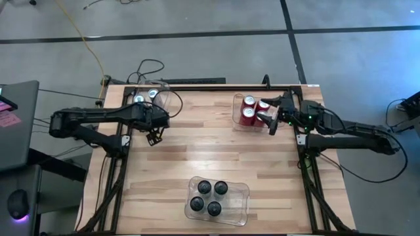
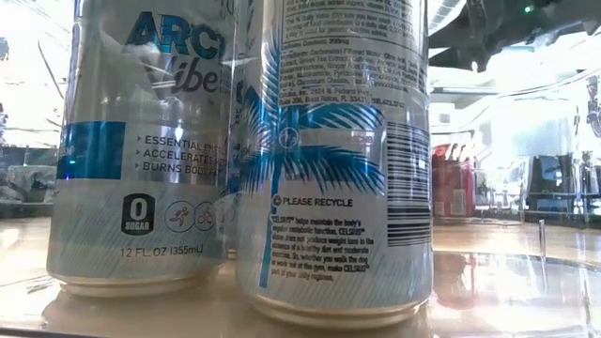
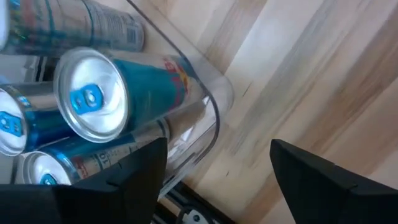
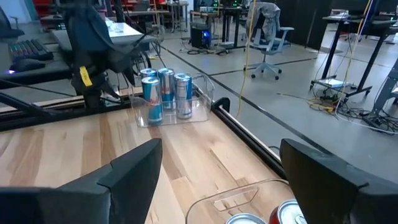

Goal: Sort soda cans
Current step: Move the top left transparent bin to the center of the table, then remove the blue soda can from the top left transparent bin

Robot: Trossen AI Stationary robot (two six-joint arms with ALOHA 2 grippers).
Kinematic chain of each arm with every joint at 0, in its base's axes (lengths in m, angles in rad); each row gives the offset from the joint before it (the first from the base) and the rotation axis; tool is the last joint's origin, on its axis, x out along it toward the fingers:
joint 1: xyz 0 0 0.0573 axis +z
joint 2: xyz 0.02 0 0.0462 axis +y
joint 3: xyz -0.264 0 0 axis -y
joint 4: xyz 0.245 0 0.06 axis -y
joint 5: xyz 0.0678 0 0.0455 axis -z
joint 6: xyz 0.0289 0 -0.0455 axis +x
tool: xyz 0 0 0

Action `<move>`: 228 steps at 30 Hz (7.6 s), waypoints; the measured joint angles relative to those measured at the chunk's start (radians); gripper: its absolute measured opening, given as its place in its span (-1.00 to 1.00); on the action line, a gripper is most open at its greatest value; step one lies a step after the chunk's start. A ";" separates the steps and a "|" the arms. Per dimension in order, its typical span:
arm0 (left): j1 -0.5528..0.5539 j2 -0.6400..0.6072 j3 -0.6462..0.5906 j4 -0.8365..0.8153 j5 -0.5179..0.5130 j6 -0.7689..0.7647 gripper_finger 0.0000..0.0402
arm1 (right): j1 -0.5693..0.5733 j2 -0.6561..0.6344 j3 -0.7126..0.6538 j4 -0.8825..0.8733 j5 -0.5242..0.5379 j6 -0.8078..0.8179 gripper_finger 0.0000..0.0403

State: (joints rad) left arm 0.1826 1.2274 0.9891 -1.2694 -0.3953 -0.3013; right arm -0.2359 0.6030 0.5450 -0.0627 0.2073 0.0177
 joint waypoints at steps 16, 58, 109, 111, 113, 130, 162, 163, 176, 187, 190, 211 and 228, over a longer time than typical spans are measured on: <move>0.059 0.001 -0.110 0.147 0.037 0.087 0.04 | 0.000 0.000 0.000 -0.011 0.000 0.000 0.70; 0.088 0.026 -0.110 0.450 0.224 0.130 -0.99 | 0.000 0.000 0.000 -0.011 0.000 -0.017 0.70; -0.303 0.150 0.011 0.660 0.208 -0.452 -1.00 | 0.000 -0.003 -0.001 -0.034 -0.055 -0.018 0.70; -0.318 0.150 0.010 0.662 0.205 -0.468 -1.00 | 0.000 -0.003 -0.001 -0.034 -0.055 -0.019 0.70; -0.332 0.163 0.009 0.667 0.199 -0.481 -1.00 | 0.000 -0.003 -0.001 -0.034 -0.056 -0.020 0.70; -0.394 0.397 0.164 0.643 0.218 -0.521 -0.96 | 0.001 -0.003 -0.001 -0.036 -0.080 -0.026 0.70; -0.410 0.346 0.178 0.759 0.218 -0.463 -0.30 | 0.007 0.140 -0.001 0.065 -0.138 0.042 0.70; -0.410 0.336 0.178 0.756 0.232 -0.452 -0.28 | 0.007 0.153 -0.001 0.075 -0.138 0.042 0.70; -0.464 -0.015 0.174 0.640 -0.095 -0.137 -0.27 | 0.077 0.376 0.097 0.128 -0.137 0.148 0.70; -0.477 -0.206 -0.116 0.909 -0.192 0.031 -0.28 | 0.247 0.593 0.253 0.110 -0.129 0.178 0.70; -0.477 -0.214 -0.159 0.929 -0.189 0.057 -0.28 | 0.283 0.633 0.258 0.094 -0.126 0.197 0.69; -0.332 -0.233 -0.168 0.904 -0.172 0.247 -0.28 | 0.175 0.843 0.560 -0.309 -0.048 0.104 0.45; -0.044 -0.327 -0.257 0.757 0.028 0.263 -0.28 | -0.057 1.405 1.260 -0.693 -0.315 -0.411 0.44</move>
State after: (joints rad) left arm 0.1383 0.9000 0.7321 -0.5123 -0.3674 -0.0384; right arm -0.2931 2.0081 1.8046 -0.7555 -0.1079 -0.3932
